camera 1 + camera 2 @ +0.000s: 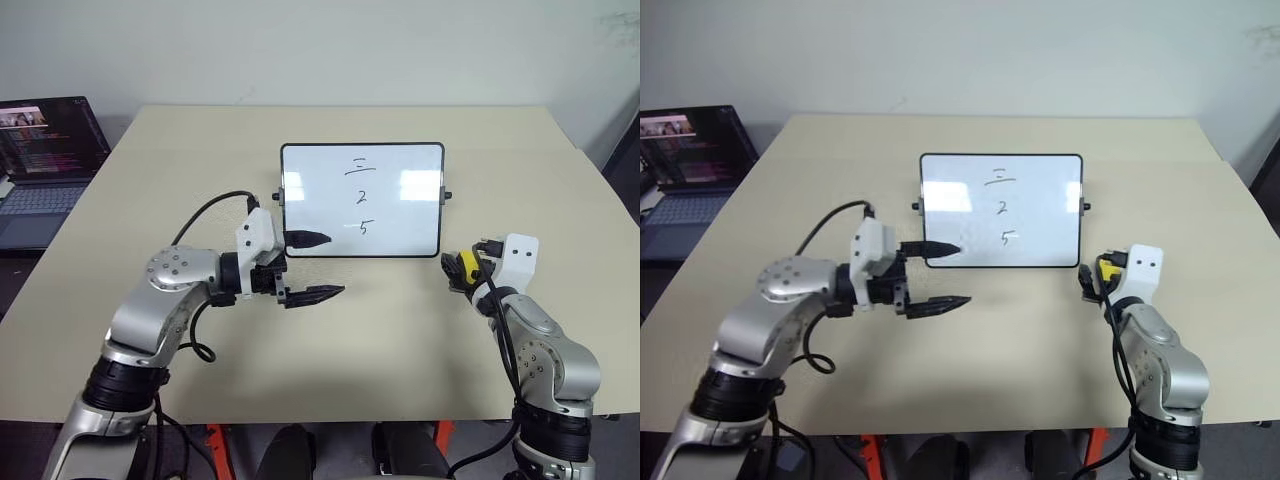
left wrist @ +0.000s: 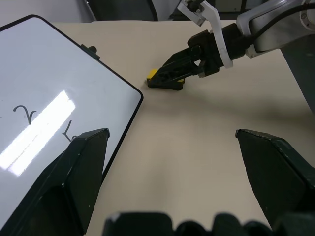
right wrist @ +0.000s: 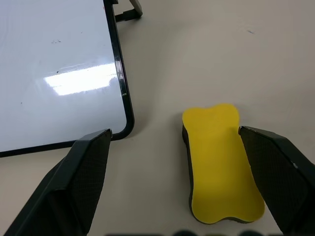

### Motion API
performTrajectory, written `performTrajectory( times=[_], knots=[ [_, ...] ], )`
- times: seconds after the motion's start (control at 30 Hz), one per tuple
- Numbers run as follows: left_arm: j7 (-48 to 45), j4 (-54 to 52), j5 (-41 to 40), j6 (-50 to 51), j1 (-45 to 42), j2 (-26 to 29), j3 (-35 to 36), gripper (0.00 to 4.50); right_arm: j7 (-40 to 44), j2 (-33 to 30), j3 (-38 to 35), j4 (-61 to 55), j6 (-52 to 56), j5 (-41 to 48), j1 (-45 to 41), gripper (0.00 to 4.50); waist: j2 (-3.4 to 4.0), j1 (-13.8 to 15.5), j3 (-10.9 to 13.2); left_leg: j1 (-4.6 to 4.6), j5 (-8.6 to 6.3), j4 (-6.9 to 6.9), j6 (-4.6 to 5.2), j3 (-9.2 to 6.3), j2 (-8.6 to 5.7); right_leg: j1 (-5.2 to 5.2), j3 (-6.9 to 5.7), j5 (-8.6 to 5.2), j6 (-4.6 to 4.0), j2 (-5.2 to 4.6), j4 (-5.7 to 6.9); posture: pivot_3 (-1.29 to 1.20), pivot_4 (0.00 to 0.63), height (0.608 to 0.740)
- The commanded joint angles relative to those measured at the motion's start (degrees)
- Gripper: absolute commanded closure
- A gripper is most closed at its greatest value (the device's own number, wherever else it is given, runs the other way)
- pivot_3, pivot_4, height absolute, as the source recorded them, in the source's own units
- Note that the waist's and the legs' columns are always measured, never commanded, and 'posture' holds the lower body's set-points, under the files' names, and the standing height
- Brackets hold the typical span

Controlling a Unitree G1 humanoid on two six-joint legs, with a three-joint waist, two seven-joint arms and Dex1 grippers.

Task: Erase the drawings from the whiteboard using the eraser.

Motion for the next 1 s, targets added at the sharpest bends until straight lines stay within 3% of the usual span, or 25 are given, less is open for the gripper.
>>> performTrajectory(
  times=[0.03,1.0],
  knots=[
    [0.3,-0.7,0.5,-2.0,-0.2,-0.4,0.7,0.0,-0.2,0.1,-1.0,-0.6,-0.6,0.4,-1.1,0.04,0.0,0.0,0.0,0.0,0.0,0.0,0.0,0.0,0.01,0.0,0.0,0.0,0.0,0.0,0.0,0.0,0.15,0.74],
    [1.8,-0.1,-0.3,-2.6,-1.9,-3.1,1.5,0.0,0.7,-1.6,-1.1,7.1,-5.8,-1.0,-2.5,0.04,0.0,0.0,0.0,0.01,0.0,0.01,0.01,0.01,0.0,0.0,-0.01,0.0,0.0,0.01,0.04,0.0,0.15,0.74]
  ],
)
